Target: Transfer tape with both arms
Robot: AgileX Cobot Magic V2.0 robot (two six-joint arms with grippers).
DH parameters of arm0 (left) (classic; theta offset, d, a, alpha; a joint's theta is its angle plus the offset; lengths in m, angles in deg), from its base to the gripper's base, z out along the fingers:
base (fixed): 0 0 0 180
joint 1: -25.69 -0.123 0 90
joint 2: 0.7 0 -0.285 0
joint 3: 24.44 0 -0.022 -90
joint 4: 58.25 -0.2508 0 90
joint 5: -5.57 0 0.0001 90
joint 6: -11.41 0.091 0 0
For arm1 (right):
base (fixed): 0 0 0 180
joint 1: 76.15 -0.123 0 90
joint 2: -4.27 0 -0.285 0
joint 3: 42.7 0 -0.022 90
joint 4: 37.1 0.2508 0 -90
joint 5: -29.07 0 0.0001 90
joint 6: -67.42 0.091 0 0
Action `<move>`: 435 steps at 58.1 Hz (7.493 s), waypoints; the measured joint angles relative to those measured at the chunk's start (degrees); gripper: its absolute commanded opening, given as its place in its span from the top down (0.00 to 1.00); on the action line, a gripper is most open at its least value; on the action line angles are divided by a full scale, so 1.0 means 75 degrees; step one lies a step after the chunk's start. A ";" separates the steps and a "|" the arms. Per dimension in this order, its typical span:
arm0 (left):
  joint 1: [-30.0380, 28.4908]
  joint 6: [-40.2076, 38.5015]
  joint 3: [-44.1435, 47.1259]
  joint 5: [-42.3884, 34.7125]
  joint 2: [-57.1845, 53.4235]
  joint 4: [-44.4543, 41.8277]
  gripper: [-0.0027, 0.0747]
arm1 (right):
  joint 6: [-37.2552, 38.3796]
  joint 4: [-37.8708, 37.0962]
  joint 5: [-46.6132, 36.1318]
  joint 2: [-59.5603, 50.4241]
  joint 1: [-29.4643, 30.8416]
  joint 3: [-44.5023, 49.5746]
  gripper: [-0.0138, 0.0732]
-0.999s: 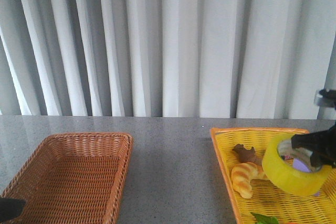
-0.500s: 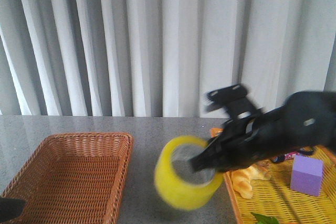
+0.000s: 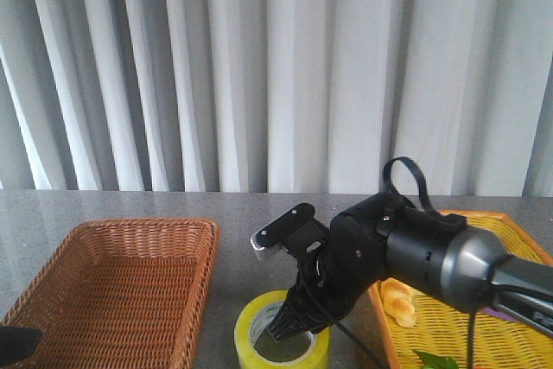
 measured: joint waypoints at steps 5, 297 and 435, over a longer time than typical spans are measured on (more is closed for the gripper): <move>0.0000 0.0000 0.0000 0.0000 0.0000 0.0000 0.30 | 0.0017 -0.0097 0.0010 0.0190 0.0000 -0.0143 0.62; -0.1511 -0.1256 -0.5443 0.1443 0.7527 -0.2692 0.68 | 0.0606 0.0638 0.0357 -0.8409 0.1683 0.5594 0.43; -0.1511 -0.2831 0.1753 0.0623 -0.3486 -0.2116 0.97 | 0.0608 0.0903 0.0468 -0.8409 0.1683 0.5594 0.85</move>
